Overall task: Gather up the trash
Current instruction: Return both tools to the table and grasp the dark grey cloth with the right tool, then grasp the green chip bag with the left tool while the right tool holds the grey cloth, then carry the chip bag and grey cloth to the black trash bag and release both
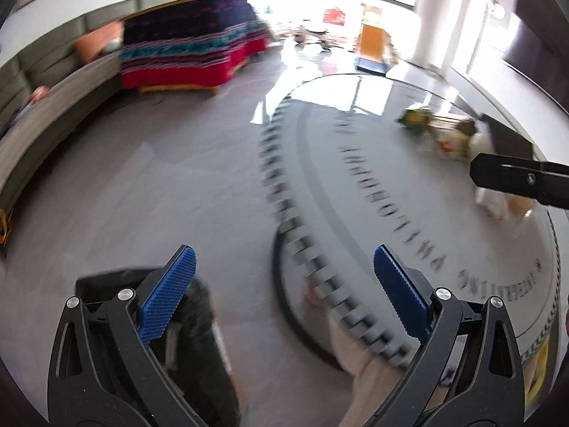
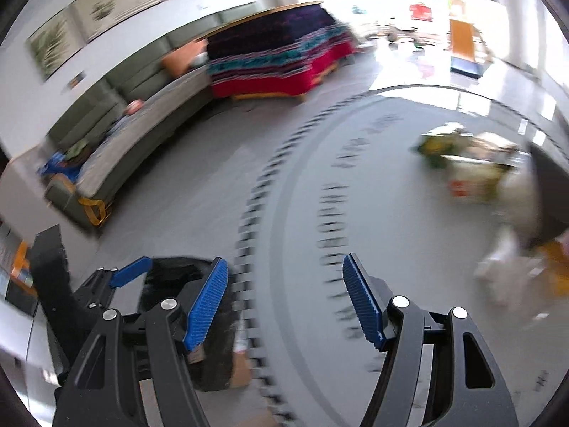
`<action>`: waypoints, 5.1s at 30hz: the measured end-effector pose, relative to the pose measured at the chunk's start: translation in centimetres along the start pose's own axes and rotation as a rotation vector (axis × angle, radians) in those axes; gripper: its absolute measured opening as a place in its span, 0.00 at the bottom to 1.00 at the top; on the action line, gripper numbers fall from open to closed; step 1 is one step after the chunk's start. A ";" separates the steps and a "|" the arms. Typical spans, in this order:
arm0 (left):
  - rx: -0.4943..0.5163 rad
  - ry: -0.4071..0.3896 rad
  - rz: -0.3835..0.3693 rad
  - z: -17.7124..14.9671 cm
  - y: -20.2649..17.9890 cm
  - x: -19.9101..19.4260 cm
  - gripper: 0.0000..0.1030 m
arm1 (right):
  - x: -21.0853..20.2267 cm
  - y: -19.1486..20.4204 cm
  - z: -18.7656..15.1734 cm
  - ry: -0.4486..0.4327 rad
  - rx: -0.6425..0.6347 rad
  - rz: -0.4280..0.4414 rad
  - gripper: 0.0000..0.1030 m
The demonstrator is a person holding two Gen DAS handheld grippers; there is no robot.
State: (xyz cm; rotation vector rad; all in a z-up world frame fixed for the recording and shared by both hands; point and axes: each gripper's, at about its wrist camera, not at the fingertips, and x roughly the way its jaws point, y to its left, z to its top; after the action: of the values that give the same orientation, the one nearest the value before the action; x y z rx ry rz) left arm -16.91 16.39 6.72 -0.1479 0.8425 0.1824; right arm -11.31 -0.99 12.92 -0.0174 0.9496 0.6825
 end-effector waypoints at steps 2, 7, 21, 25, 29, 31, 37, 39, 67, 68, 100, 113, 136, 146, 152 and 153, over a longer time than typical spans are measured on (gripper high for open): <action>0.036 0.000 -0.030 1.4 -2.1 0.8 0.94 | -1.1 -2.9 0.5 -0.022 0.046 -0.045 0.66; 0.124 0.001 -0.101 4.3 -7.4 2.4 0.94 | -4.4 -10.5 2.3 -0.081 0.144 -0.177 0.66; 0.292 0.064 -0.256 11.3 -17.1 7.9 0.94 | -4.5 -26.3 5.9 0.013 0.205 -0.394 0.66; 0.450 0.091 -0.281 12.2 -19.4 10.0 0.94 | -3.0 -26.6 5.8 0.065 0.144 -0.446 0.66; 0.485 0.115 -0.257 13.4 -20.1 11.8 0.94 | -1.8 -27.6 5.8 0.116 0.144 -0.417 0.38; 0.448 0.126 -0.270 14.3 -19.7 12.5 0.94 | -2.0 -28.0 6.1 0.102 0.168 -0.381 0.26; 0.378 0.133 -0.291 16.4 -19.8 13.8 0.94 | -4.4 -28.4 7.6 0.010 0.214 -0.352 0.22; 0.367 0.126 -0.287 17.3 -20.4 14.5 0.94 | -5.5 -28.4 8.6 -0.035 0.226 -0.349 0.22; 0.385 0.226 -0.192 21.1 -23.1 26.0 0.54 | -7.2 -29.1 11.3 -0.198 0.303 -0.304 0.22; 0.387 0.216 -0.180 20.9 -23.1 25.8 0.54 | -7.2 -29.1 11.2 -0.199 0.306 -0.305 0.22; 0.222 0.009 -0.241 9.5 -9.7 4.4 0.53 | -9.9 -8.1 8.5 -0.209 0.093 -0.101 0.22; 0.017 0.009 -0.089 1.1 2.6 -0.4 0.53 | -4.1 4.3 4.3 -0.092 -0.028 0.083 0.22; -0.458 0.102 0.272 -15.0 23.4 -5.7 0.59 | 8.5 28.7 -3.6 0.186 -0.374 0.412 0.29; -0.533 0.108 0.392 -15.9 26.2 -6.5 0.94 | 9.5 30.4 -4.0 0.149 -0.456 0.362 0.68; -0.494 0.111 0.370 -15.2 25.4 -5.8 0.94 | 8.8 29.2 -3.4 0.131 -0.426 0.364 0.68; -0.486 0.110 0.368 -15.1 25.6 -5.8 0.94 | 8.6 29.0 -3.3 0.128 -0.418 0.366 0.68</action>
State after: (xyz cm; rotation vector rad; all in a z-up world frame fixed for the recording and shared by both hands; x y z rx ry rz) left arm -37.20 37.66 -0.34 -0.4620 0.9189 0.7311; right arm -26.18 25.52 12.40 -0.2646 0.9265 1.2233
